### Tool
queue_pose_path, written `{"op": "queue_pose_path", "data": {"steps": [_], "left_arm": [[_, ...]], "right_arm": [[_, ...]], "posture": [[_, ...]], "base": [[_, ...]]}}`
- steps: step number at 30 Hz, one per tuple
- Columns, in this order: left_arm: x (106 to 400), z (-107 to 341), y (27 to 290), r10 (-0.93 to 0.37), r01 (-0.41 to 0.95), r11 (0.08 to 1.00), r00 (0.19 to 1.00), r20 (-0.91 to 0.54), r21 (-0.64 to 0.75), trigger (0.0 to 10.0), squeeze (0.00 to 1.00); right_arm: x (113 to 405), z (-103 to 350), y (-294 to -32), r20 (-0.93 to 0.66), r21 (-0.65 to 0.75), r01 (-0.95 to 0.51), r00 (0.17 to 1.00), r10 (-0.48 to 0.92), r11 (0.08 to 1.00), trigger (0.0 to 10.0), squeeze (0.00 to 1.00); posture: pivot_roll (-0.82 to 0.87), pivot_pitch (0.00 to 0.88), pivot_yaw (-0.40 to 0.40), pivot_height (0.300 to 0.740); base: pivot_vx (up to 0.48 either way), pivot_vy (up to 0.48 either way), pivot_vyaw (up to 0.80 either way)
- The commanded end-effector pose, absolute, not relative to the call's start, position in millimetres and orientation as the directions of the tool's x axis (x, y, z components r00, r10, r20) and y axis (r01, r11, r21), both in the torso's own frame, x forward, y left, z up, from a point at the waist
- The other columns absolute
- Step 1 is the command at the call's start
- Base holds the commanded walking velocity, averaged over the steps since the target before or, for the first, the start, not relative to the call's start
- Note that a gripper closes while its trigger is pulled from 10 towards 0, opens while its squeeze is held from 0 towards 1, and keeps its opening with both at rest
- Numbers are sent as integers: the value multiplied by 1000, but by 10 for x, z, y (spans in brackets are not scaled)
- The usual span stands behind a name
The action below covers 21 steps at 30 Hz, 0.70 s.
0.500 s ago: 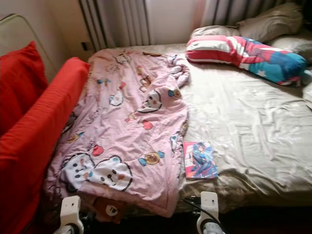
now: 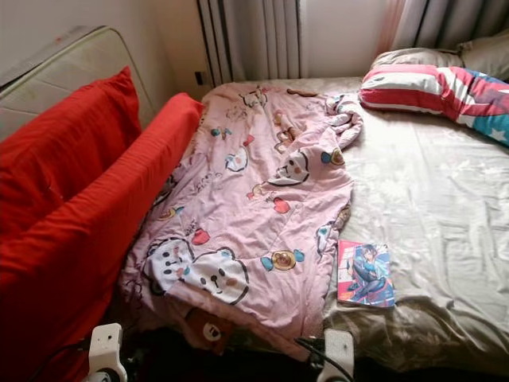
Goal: Clean up the room
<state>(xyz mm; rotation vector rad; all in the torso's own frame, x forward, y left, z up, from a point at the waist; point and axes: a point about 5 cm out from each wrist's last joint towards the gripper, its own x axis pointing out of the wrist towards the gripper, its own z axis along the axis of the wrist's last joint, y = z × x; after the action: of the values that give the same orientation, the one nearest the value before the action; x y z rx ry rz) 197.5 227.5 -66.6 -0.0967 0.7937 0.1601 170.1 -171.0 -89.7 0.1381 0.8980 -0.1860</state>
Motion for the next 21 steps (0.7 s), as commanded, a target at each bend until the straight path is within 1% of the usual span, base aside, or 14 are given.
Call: {"op": "queue_pose_path", "data": {"steps": [1,2,6,10,17,21], "left_arm": [[1897,-697,2337,123,-190,982,665,-737,-8,10000,0],[1897,-697,2337,123,-190,982,665,-737,-8,10000,0],[1887,-688,2393,142,-214,977,663,-735,-4,10000,0],[1904,-679,2387,138,-210,978,669,-730,-8,10000,0],[1905,-691,2333,139,-221,975,674,-725,-20,10000,0],[1889,-718,2255,127,-217,976,670,-731,-30,10000,0]], "right_arm": [[1639,-926,-1686,-797,57,265,592,-116,963,10000,0],[1639,-926,-1686,-797,57,265,592,-116,963,10000,0],[1588,-949,-1682,-808,56,268,577,-114,962,10000,0],[1548,-961,-1681,-809,56,292,574,-127,955,10000,0],[1522,-969,-1718,-812,32,238,572,-113,971,10000,0],[1481,-976,-1811,-816,18,278,559,-147,960,10000,0]], "posture": [[-38,12,119,740],[-38,12,119,740],[-40,0,117,740],[-53,0,104,740],[-68,0,83,740],[-39,0,67,740]], "base": [[0,0,0],[0,0,0],[0,-309,-745],[0,-322,0],[0,-321,0],[0,-322,0]]}}
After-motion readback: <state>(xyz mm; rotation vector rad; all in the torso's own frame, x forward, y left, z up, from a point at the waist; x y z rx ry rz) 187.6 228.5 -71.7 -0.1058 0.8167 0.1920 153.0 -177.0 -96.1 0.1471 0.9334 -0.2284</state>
